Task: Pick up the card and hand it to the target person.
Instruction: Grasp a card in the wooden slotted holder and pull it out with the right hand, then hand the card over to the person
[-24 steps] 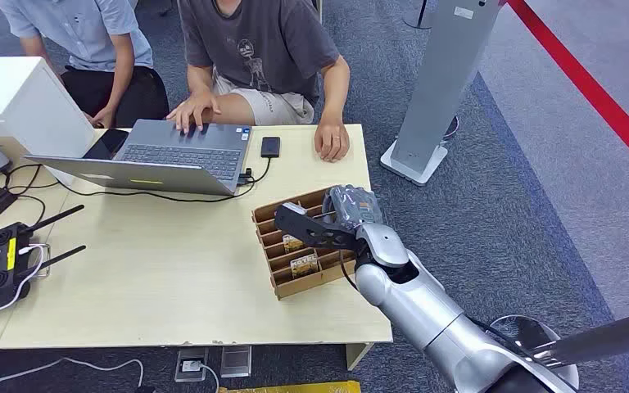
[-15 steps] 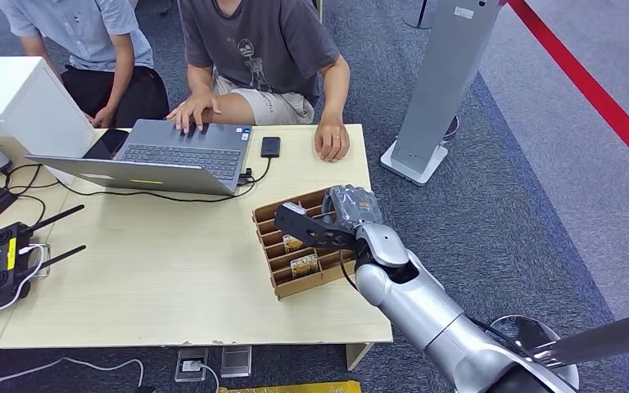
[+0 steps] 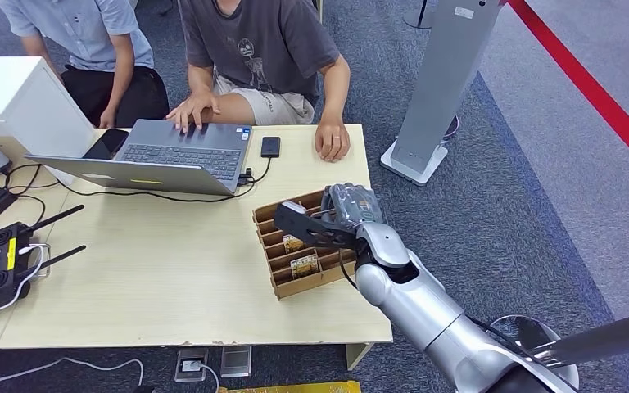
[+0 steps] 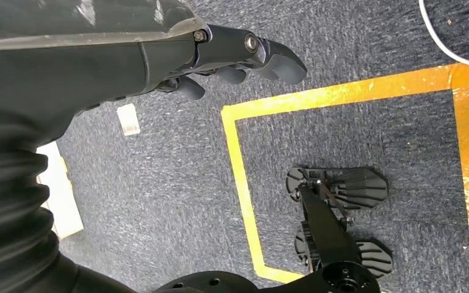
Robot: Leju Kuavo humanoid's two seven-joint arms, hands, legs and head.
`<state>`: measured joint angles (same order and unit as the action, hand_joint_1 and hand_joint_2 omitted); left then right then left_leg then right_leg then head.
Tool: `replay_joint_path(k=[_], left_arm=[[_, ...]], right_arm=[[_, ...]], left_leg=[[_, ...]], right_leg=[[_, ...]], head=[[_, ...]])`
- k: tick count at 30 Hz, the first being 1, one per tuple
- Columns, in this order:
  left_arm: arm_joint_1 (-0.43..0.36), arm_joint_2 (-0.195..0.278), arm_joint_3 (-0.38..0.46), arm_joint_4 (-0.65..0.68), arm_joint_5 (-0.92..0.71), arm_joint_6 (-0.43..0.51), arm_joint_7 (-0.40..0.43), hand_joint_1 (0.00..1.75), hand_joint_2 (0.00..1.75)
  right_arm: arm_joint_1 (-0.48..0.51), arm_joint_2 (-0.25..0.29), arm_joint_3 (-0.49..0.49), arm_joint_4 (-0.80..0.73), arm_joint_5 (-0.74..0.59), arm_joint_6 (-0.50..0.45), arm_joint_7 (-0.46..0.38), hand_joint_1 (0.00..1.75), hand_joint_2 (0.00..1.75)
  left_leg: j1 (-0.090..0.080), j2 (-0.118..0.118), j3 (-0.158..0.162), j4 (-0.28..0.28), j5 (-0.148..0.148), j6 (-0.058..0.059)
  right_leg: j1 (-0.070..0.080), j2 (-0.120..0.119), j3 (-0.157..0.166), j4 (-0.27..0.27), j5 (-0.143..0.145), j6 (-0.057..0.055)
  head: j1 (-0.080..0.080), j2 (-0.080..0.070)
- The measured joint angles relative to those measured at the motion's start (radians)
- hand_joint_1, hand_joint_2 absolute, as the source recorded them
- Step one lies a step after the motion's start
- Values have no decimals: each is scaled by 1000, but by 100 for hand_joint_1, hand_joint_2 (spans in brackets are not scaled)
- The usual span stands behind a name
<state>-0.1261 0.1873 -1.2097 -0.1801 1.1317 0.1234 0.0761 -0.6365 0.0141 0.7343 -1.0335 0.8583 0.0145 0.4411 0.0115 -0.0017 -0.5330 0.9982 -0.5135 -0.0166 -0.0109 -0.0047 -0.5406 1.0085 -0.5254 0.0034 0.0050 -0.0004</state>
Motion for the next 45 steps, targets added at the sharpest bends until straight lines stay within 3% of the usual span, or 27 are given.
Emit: replay_joint_path(k=[8,20,25,29,35,45], left_arm=[[0,0,0,0,7,2,2,0,175],[2,0,0,0,11,3,1,0,175],[1,0,0,0,7,3,0,0,175],[0,0,0,0,-4,3,0,0,175],[-14,0,-12,0,-30,-1,-1,0,175],[-36,0,-37,0,-37,-7,8,0,175]], right_arm=[[1,-15,-9,-80,-3,-9,-2,127,175],[2,-64,-73,-343,-20,-4,16,127,175],[-38,-69,-84,-363,-25,-6,-4,127,175],[-111,-55,-83,-291,-42,-42,-60,127,175],[-285,15,-68,-9,-48,-102,-160,127,175],[-445,106,-46,372,-30,-102,-183,127,175]], left_leg=[[0,0,0,0,0,0],[0,0,0,0,0,0],[0,0,0,0,0,0],[0,0,-1,0,0,0],[0,-1,-1,0,0,0],[0,-1,-2,0,1,0]], right_leg=[[0,0,0,0,0,0],[0,0,0,0,0,0],[0,0,0,0,0,0],[0,0,0,1,0,0],[0,-1,0,1,0,0],[0,-2,0,1,0,0]], head=[[0,0],[0,0],[0,0],[0,0],[0,0],[1,0]])
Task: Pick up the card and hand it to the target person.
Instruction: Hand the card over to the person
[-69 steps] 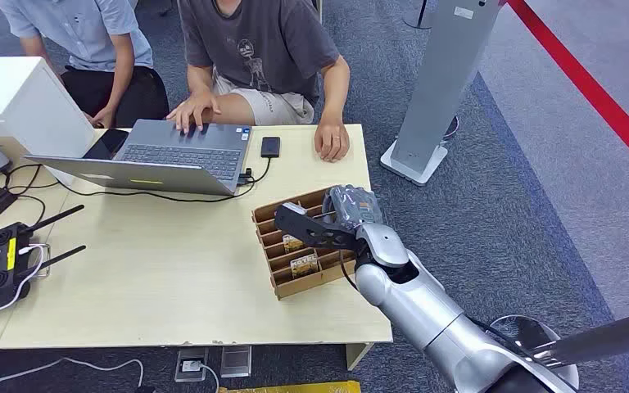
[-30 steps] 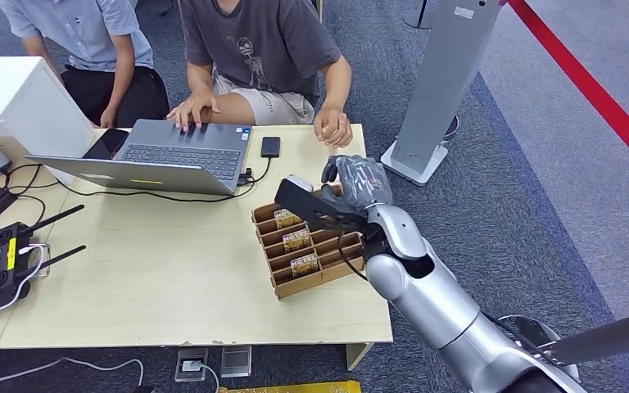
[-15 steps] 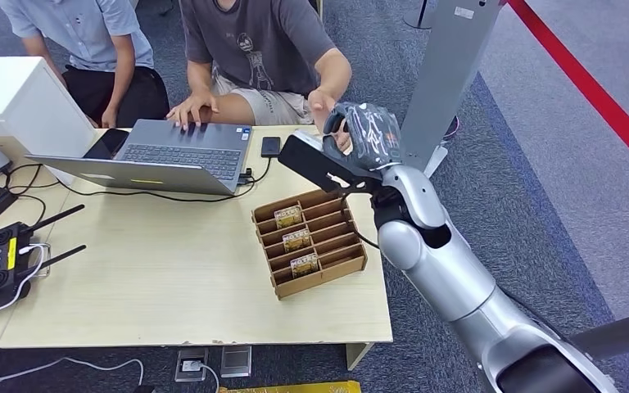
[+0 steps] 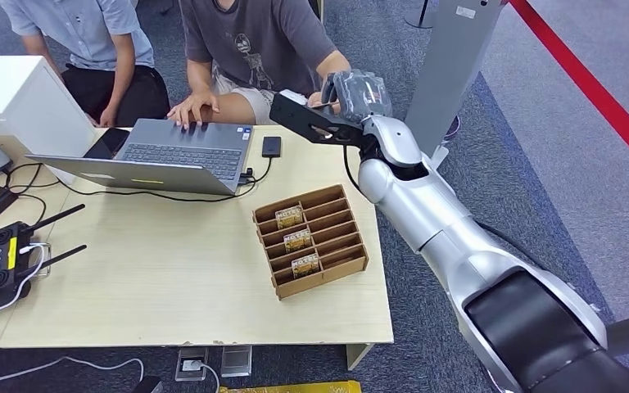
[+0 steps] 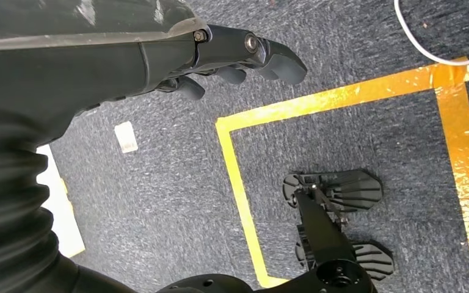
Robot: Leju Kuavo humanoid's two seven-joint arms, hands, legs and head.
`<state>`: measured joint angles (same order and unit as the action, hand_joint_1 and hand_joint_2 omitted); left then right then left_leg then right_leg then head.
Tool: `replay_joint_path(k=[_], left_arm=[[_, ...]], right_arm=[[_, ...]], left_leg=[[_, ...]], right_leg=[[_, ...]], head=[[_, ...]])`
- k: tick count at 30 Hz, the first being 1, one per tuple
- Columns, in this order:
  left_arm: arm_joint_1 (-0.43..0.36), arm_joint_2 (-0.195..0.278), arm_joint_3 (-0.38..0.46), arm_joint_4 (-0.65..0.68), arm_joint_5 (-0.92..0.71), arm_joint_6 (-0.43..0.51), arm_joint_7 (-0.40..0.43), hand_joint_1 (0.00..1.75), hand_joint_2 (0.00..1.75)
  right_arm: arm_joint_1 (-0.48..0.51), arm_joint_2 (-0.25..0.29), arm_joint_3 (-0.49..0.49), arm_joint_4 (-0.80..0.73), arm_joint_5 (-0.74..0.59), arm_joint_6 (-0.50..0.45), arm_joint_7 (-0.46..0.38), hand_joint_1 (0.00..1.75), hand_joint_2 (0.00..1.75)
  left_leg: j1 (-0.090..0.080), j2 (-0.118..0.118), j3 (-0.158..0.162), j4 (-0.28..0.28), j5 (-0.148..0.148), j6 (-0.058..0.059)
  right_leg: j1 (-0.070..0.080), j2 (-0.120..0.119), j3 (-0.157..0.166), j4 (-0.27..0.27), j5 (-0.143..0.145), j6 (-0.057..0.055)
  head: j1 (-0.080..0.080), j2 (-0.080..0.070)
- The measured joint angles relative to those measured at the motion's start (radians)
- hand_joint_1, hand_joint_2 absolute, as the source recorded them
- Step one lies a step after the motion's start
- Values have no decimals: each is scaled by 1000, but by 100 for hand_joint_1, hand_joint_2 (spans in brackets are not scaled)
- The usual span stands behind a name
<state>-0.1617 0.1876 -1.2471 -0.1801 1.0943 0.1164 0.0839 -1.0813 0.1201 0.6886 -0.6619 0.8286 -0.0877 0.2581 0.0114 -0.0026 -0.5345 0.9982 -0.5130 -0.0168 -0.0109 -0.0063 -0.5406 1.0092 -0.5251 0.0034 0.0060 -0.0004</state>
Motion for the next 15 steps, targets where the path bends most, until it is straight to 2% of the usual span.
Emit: replay_joint_path(k=[5,9,15], left_arm=[[8,2,-8,0,6,-2,-1,0,175],[15,2,-12,0,7,-11,-2,0,175],[17,2,-19,0,3,-14,-11,0,175]], right_arm=[[-15,35,9,97,12,3,-5,127,175],[-19,52,16,140,13,4,-10,0,175],[-20,68,21,181,12,-2,-20,0,175]], left_leg=[[0,0,0,0,0,0],[0,0,0,0,0,0],[0,0,0,0,0,0]], right_leg=[[0,0,0,0,0,0],[0,0,0,0,0,0],[0,0,0,0,0,0]], head=[[-1,0],[-2,0],[-1,0]])
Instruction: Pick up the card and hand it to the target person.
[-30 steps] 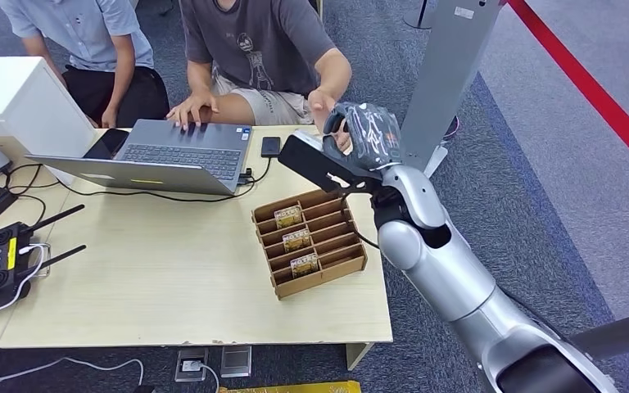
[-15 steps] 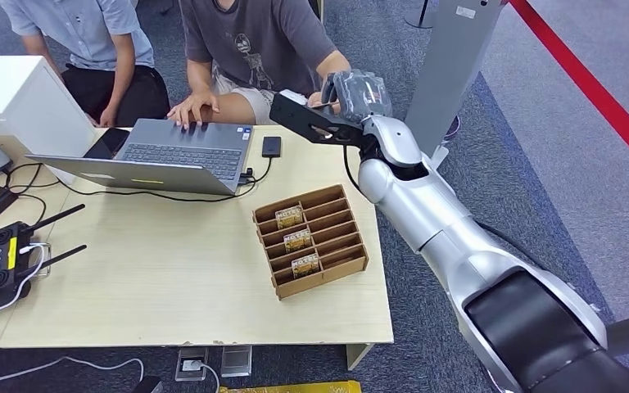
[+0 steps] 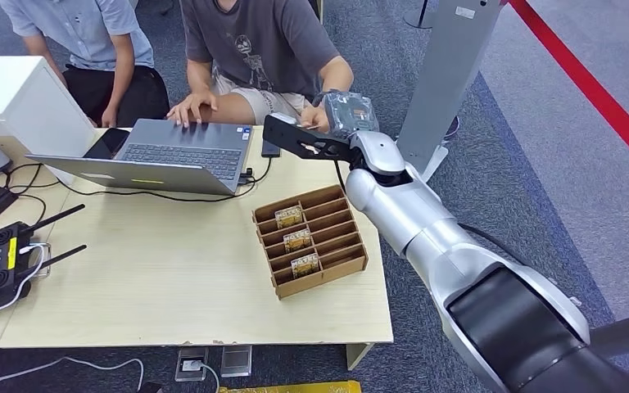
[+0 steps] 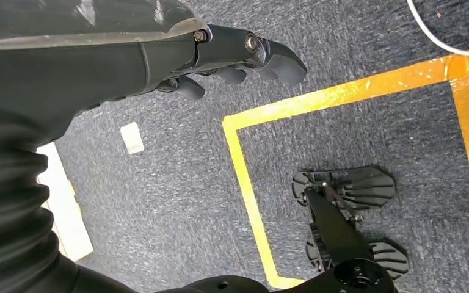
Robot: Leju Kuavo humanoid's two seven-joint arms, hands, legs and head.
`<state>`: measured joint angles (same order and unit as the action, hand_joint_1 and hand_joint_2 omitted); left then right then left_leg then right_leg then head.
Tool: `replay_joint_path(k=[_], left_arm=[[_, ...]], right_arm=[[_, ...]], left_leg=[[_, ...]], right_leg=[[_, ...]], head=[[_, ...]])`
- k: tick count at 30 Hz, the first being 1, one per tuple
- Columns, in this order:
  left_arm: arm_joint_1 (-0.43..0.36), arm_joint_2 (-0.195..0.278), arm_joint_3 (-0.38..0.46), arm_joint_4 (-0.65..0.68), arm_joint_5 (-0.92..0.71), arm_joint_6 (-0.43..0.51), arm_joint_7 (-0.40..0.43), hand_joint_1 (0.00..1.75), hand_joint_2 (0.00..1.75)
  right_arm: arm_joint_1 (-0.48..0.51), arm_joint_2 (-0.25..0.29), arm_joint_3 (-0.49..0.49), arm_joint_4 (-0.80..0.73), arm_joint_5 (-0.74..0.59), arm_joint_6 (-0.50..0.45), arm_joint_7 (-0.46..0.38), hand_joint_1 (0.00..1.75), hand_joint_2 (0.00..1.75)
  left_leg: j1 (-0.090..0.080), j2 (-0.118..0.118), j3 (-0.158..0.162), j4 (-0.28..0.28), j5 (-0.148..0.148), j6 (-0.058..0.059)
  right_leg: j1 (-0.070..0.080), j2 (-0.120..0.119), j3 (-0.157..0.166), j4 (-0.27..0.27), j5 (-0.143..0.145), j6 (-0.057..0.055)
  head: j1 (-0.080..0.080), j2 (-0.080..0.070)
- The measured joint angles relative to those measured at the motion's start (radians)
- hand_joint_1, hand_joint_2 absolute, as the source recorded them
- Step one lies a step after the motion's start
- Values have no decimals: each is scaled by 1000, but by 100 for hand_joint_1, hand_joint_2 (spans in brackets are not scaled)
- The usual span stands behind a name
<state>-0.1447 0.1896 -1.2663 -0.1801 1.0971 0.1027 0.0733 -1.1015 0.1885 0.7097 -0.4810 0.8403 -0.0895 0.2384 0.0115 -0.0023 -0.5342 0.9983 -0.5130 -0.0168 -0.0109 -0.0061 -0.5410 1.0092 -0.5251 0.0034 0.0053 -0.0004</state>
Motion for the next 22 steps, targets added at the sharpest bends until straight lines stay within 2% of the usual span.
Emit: replay_joint_path(k=[8,13,17,21,22], left_arm=[[3,0,-1,0,15,4,-12,0,175],[12,0,-1,0,38,11,-5,0,175],[20,0,-1,0,53,13,2,0,175],[26,0,0,0,57,14,3,0,175],[27,0,0,0,58,14,3,0,175]], right_arm=[[-20,3,-3,11,-60,-54,-59,0,175],[1,-38,-36,-79,-171,-75,-81,0,175],[141,-122,-88,-297,-281,-32,-49,0,175],[389,-225,-161,-590,-439,23,-62,0,175],[419,-236,-169,-623,-457,29,-64,0,175]], left_leg=[[0,0,0,0,0,0],[0,0,2,0,0,0],[0,0,3,0,0,0],[0,-1,5,1,-1,1],[0,-2,5,1,-1,1]], right_leg=[[0,0,0,0,0,0],[0,0,0,-1,0,0],[0,0,3,-2,0,0],[0,-2,4,-4,0,0],[0,-2,5,-4,0,0]], head=[[0,0],[-2,0],[1,0],[1,0],[2,0]])
